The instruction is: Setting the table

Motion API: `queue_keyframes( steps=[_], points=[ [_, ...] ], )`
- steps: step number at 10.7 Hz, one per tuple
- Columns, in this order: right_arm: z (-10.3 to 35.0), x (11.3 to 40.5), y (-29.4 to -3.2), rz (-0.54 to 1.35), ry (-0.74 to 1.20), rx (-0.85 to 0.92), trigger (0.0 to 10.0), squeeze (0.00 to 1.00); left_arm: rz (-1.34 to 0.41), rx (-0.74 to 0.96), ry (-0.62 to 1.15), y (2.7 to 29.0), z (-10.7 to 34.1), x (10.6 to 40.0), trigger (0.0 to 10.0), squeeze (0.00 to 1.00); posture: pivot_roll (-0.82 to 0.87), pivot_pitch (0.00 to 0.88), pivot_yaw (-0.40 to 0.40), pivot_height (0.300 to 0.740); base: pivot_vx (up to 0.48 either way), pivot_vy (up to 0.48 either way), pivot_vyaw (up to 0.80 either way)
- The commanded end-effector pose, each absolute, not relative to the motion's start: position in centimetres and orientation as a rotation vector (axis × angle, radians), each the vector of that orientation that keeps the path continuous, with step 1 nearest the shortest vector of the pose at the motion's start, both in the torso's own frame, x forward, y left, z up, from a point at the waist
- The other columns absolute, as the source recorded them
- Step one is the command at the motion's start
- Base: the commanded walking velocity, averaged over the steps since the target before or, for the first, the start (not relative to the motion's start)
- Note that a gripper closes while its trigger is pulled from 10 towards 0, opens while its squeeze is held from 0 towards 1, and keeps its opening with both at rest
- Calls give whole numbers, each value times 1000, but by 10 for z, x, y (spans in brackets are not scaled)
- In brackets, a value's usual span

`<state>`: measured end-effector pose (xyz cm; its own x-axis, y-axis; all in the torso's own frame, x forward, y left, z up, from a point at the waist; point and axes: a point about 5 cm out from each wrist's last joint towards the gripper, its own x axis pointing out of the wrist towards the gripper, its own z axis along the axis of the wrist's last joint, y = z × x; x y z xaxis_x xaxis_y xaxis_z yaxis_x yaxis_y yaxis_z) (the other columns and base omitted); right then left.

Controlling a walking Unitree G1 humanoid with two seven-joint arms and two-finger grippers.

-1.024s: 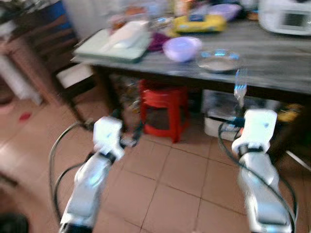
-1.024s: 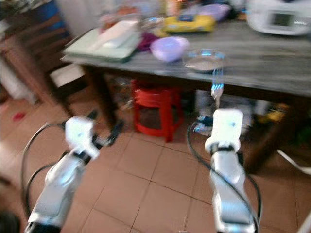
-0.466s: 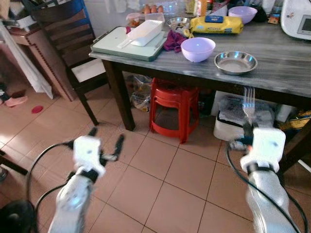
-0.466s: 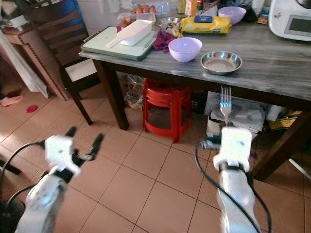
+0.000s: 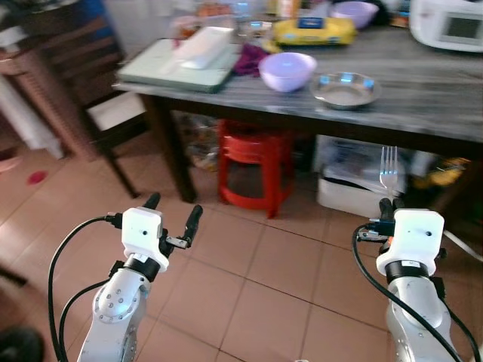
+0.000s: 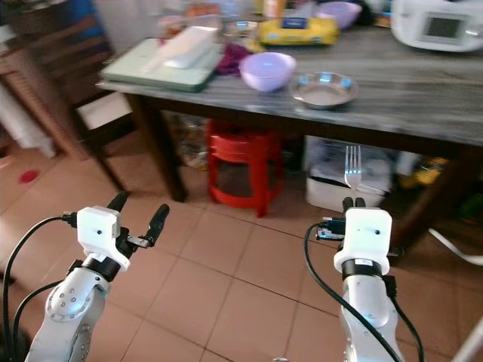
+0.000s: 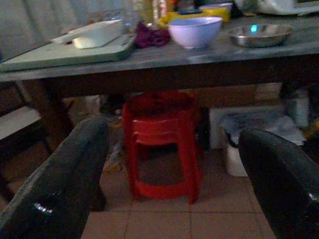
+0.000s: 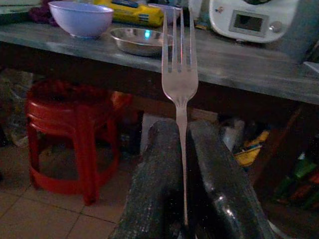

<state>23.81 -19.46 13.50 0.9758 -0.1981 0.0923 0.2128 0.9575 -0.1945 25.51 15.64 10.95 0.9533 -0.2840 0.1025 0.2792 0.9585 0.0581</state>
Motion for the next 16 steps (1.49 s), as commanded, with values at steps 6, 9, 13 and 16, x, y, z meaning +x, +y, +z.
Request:
queue_keyframes(
  steps=[6,9,13,16],
  points=[
    [146,239,-188,-192,-128,-204,10000,0,-337,32,-119,150,113,255,10000,0,-175,94,104,740,428,0,-727],
    [148,240,-185,-171,-137,-224,10000,0,-346,27,-116,148,113,255,10000,0,-178,98,102,740,461,0,0],
    [149,241,-183,-156,-142,-243,10000,0,-328,26,-112,148,111,254,10000,0,-176,104,97,740,410,0,291],
    [149,242,-182,-141,-144,-220,10000,0,-305,20,-112,149,111,253,10000,0,-173,108,94,740,0,0,185]
  ],
)
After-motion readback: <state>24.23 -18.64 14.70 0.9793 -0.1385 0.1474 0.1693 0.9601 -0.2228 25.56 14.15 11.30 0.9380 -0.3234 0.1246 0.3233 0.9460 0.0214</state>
